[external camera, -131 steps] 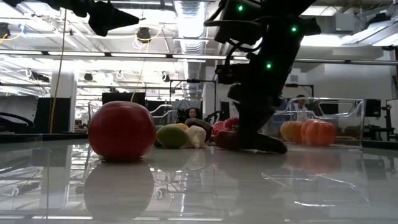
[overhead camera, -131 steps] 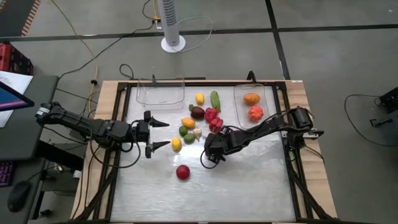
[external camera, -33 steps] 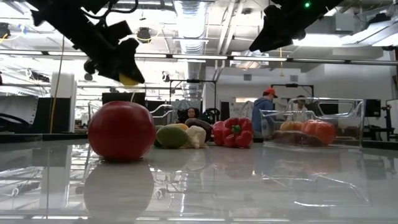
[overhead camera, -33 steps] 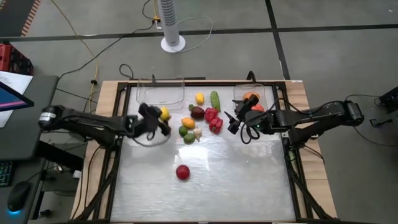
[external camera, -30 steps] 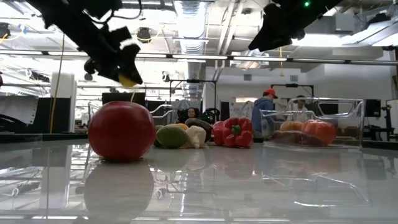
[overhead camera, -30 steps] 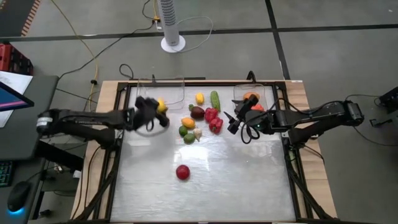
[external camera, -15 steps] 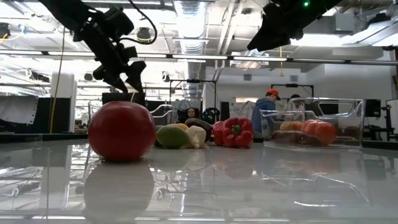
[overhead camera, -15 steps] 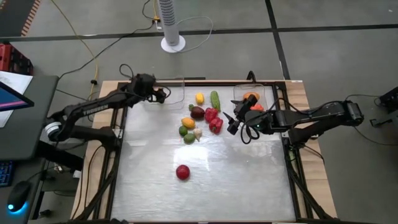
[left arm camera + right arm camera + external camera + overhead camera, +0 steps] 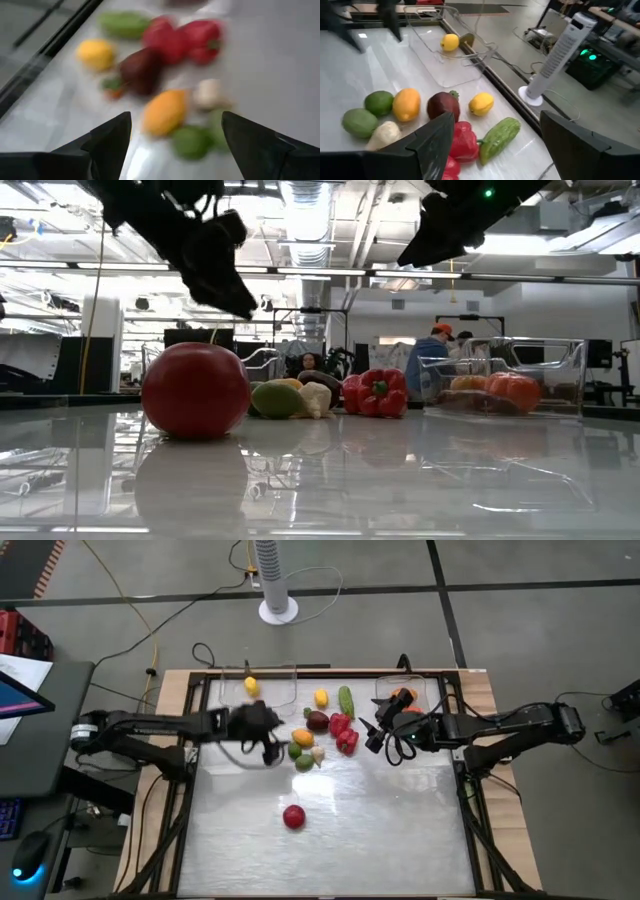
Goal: Sort produce into baskets
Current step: Put the bottom green lime into the left transparent bin
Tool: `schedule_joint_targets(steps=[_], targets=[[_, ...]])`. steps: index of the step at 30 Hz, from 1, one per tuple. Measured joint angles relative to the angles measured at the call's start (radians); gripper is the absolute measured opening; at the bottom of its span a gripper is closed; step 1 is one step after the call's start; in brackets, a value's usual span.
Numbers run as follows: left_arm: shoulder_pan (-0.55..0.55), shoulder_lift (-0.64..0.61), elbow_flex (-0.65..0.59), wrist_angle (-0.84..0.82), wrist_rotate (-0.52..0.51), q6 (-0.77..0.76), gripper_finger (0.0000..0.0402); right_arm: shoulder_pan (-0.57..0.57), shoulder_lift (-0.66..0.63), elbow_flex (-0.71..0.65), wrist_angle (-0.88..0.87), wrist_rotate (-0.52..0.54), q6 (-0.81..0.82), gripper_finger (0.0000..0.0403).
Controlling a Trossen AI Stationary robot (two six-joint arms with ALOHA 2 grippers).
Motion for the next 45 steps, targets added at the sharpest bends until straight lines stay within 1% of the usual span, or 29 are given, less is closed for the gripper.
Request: schedule_joint_targets(steps=[2,4,8,13,17,21,24,26,28,30,36,38,40,42,43,45], targets=[[-0.086,0.000,-0.014,0.047,-0.056,-0.026,0.0290,-0.008,0.000,0.000,0.000,-0.007,0.009,0.0319],[-0.144,0.003,-0.017,0.077,-0.084,-0.051,0.0285,-0.010,0.000,0.000,0.002,-0.018,0.017,0.0319],[-0.203,0.078,-0.017,0.125,-0.104,-0.082,0.0279,-0.009,0.000,0.000,0.007,-0.030,0.020,0.0319],[-0.218,0.256,-0.014,0.262,-0.099,-0.068,0.0278,-0.008,0.000,0.001,0.011,-0.032,0.020,0.0319],[-0.218,0.391,0.028,0.330,-0.102,-0.014,0.0278,-0.008,0.000,0.001,0.006,-0.032,0.020,0.0319],[-0.216,0.510,0.078,0.279,-0.107,0.001,0.0278,-0.008,0.000,0.001,-0.004,-0.032,0.020,0.0319],[-0.216,0.567,0.105,0.236,-0.108,-0.013,0.0278,-0.008,0.000,0.001,-0.013,-0.032,0.020,0.0319],[-0.218,0.589,0.113,0.221,-0.126,-0.028,0.0276,-0.008,0.000,0.001,-0.017,-0.032,0.020,0.0319],[-0.219,0.590,0.116,0.213,-0.153,-0.027,0.0265,-0.010,0.000,0.001,-0.017,-0.032,0.020,0.0319],[-0.220,0.589,0.116,0.212,-0.157,-0.028,0.0245,-0.010,0.000,0.001,-0.016,-0.032,0.021,0.0319],[-0.225,0.542,0.115,0.176,-0.182,-0.025,0.0154,-0.010,0.000,0.001,-0.014,-0.031,0.023,0.0319],[-0.225,0.510,0.115,0.138,-0.182,-0.025,0.0153,-0.010,0.000,0.001,-0.015,-0.031,0.023,0.0319],[-0.225,0.451,0.114,0.104,-0.197,-0.024,0.0153,-0.010,0.000,0.001,-0.017,-0.030,0.023,0.0319],[-0.223,0.368,0.114,0.079,-0.255,-0.007,0.0153,-0.010,0.000,0.001,-0.018,-0.029,0.023,0.0319],[-0.219,0.320,0.114,0.069,-0.301,0.008,0.0153,-0.010,0.000,0.001,-0.018,-0.029,0.023,0.0319],[-0.207,0.230,0.114,0.037,-0.443,0.050,0.0152,-0.010,0.000,0.001,-0.017,-0.029,0.023,0.0319]])
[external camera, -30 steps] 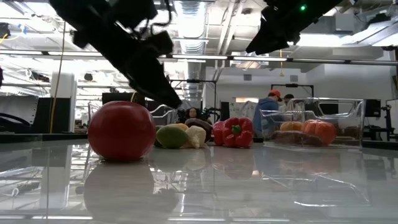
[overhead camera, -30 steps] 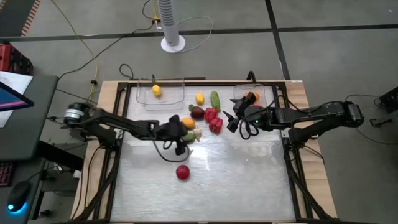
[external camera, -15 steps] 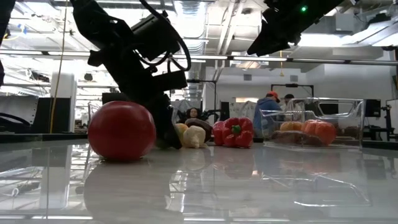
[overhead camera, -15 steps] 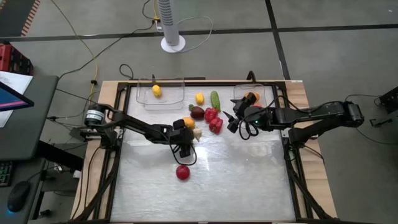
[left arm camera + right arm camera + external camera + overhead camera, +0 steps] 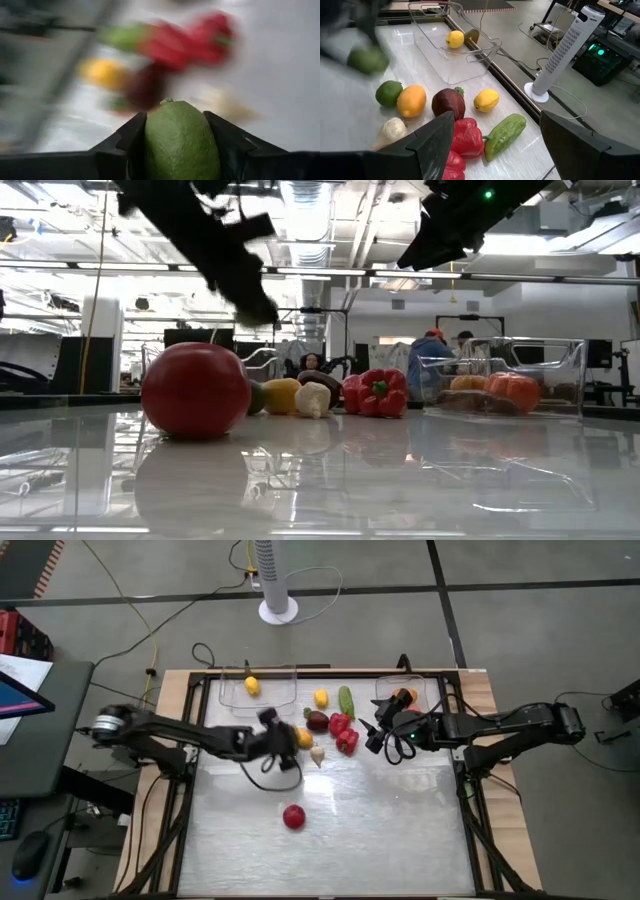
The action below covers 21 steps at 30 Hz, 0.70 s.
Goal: Sort produce into baskets
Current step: Put the bottom green lime into the left transparent bin, then put the green lime into the left transparent bin
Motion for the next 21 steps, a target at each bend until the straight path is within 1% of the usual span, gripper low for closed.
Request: schedule_joint_targets(steps=[2,3,4,5,6,7,10,12,14,16,17,18,21], targets=[[0.034,-0.072,0.001,-0.009,-0.159,0.060,0.0157,0.000,0.000,0.000,0.006,-0.001,0.004,0.0319],[0.065,-0.102,0.001,-0.010,-0.223,0.083,0.0164,0.000,0.000,0.000,0.008,-0.001,0.004,0.0319],[0.101,-0.125,0.001,-0.014,-0.267,0.095,0.0170,0.000,0.000,0.000,0.014,-0.003,0.004,0.0319],[0.147,-0.141,0.001,-0.012,-0.289,0.103,0.0178,0.000,0.000,0.000,0.021,-0.005,0.005,0.0319],[0.198,-0.155,0.001,-0.009,-0.287,0.103,0.0185,0.000,0.000,0.000,0.022,-0.012,0.005,0.0319],[0.249,-0.163,0.001,-0.015,-0.267,0.103,0.0193,0.001,0.000,0.000,0.023,-0.020,0.005,0.0319],[0.397,-0.165,0.001,-0.043,-0.159,0.139,0.0223,0.010,0.000,0.000,0.020,-0.022,0.015,0.0319],[0.476,-0.165,0.000,-0.064,-0.087,0.133,0.0249,0.010,0.000,0.000,0.019,-0.023,0.015,0.0319],[0.531,-0.165,0.000,-0.078,-0.010,0.131,0.0279,0.010,0.000,0.000,0.010,-0.023,0.013,0.0319],[0.556,-0.169,0.000,-0.096,0.035,0.130,0.0306,0.009,0.000,0.000,0.007,-0.023,0.004,0.0319],[0.561,-0.175,0.000,-0.107,0.075,0.128,0.0318,0.008,0.000,0.000,0.006,-0.023,0.000,0.0319],[0.561,-0.181,0.000,-0.108,0.137,0.127,0.0326,0.008,0.000,0.000,0.006,-0.023,0.000,0.0319],[0.523,-0.185,0.000,-0.127,0.400,0.103,0.0335,0.000,0.000,0.000,0.005,-0.024,-0.003,0.0319]])
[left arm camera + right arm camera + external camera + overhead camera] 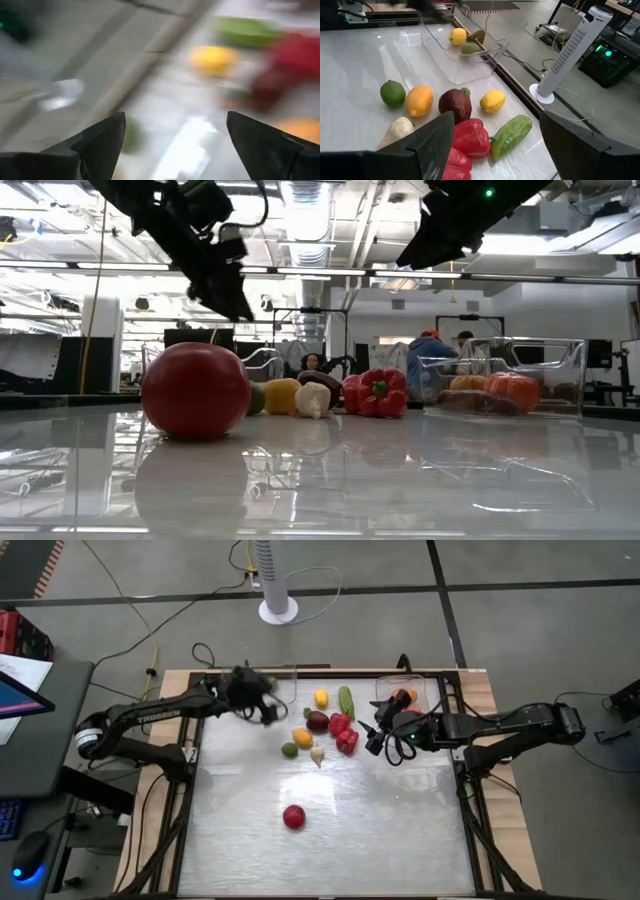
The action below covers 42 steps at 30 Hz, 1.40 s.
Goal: Sort produce into baskets
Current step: Put the green lime into the left transparent bin
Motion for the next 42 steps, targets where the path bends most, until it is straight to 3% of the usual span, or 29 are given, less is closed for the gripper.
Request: schedule_joint_targets(steps=[3,10,14,20,25,28,34,39,42], targets=[[-0.109,0.006,-0.011,0.002,0.129,-0.006,0.0329,-0.008,0.000,0.000,0.000,0.000,0.000,0.0319],[-0.330,0.092,-0.112,0.129,0.044,-0.077,0.0305,-0.003,0.000,0.000,0.006,0.000,0.007,0.0319],[-0.374,0.170,-0.179,0.217,0.087,-0.084,0.0305,0.014,0.000,0.000,0.006,0.000,0.010,0.0319],[-0.381,0.276,-0.222,0.295,-0.068,-0.060,0.0304,0.020,0.000,0.000,0.013,0.000,0.003,0.0319],[-0.384,0.341,-0.229,0.349,-0.067,-0.051,0.0302,0.013,0.000,0.000,0.013,0.000,0.002,0.0319],[-0.385,0.361,-0.227,0.364,-0.062,-0.065,0.0279,0.013,0.000,0.000,0.010,0.000,0.002,0.0319],[-0.383,0.320,-0.227,0.340,-0.064,-0.086,0.0175,0.013,0.000,0.000,0.008,0.000,0.002,0.0319],[-0.381,0.189,-0.180,0.231,-0.125,-0.067,0.0168,0.013,0.000,0.000,0.008,0.000,0.002,0.0319],[-0.361,0.070,-0.161,0.199,-0.253,-0.043,0.0168,0.013,0.000,0.000,0.008,0.000,0.003,0.0319]])
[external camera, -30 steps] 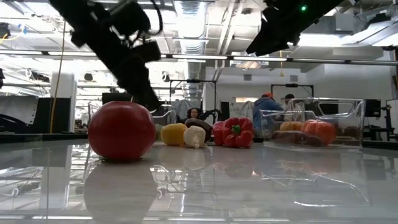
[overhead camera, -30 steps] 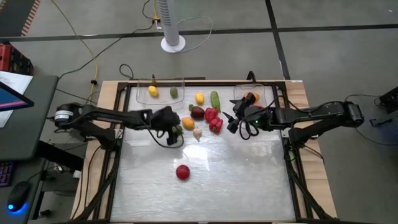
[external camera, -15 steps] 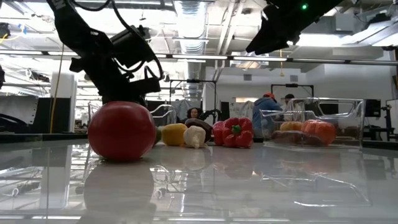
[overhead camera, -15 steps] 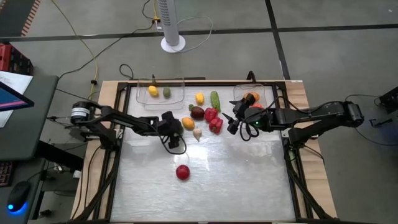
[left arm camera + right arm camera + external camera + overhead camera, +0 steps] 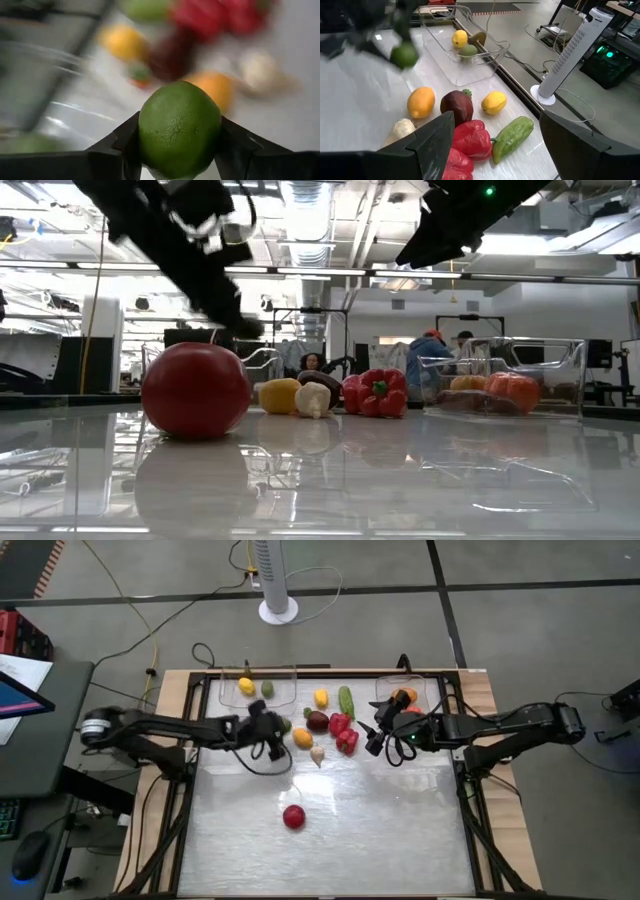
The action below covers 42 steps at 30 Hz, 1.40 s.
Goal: Sort produce into baskets
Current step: Put the green lime into the left transparent bin, then put the red tomato into the left transparent bin
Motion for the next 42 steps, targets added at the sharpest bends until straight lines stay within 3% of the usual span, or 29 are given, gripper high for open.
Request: schedule_joint_targets(steps=[4,6,12,15,18,22,25,28,34,39,42], targets=[[0.085,-0.158,0.002,0.013,-0.253,0.005,0.0183,0.000,0.000,0.000,0.001,0.000,0.002,0.0319],[0.156,-0.225,0.002,0.008,-0.277,0.011,0.0220,0.002,0.000,0.000,0.002,0.000,0.004,0.0319],[0.407,-0.318,0.002,-0.019,-0.144,0.025,0.0340,0.002,0.000,0.000,0.007,0.000,0.004,0.0319],[0.487,-0.322,0.002,-0.062,0.006,0.000,0.0371,0.001,0.000,0.000,0.006,0.000,0.002,0.0319],[0.480,-0.314,0.002,-0.126,0.212,-0.020,0.0376,-0.001,0.000,0.000,0.006,0.000,0.000,0.0319],[0.329,-0.291,0.001,-0.219,0.485,-0.040,0.0361,-0.015,0.000,0.000,0.001,0.000,-0.003,0.0319],[0.137,-0.261,-0.003,-0.253,0.563,-0.113,0.0345,-0.021,0.000,0.000,0.000,-0.005,-0.003,0.0319],[-0.077,-0.199,-0.005,-0.214,0.517,-0.223,0.0334,-0.020,0.000,0.000,0.001,-0.025,-0.002,0.0319],[-0.447,-0.048,0.005,0.096,0.412,-0.290,0.0339,-0.020,0.000,0.000,0.001,-0.026,0.005,0.0319],[-0.566,0.072,0.078,0.104,0.233,-0.270,0.0354,-0.019,0.000,0.000,0.001,-0.028,0.019,0.0319],[-0.594,0.166,0.137,0.104,0.218,-0.249,0.0364,-0.017,0.000,0.000,0.003,-0.028,0.023,0.0319]])
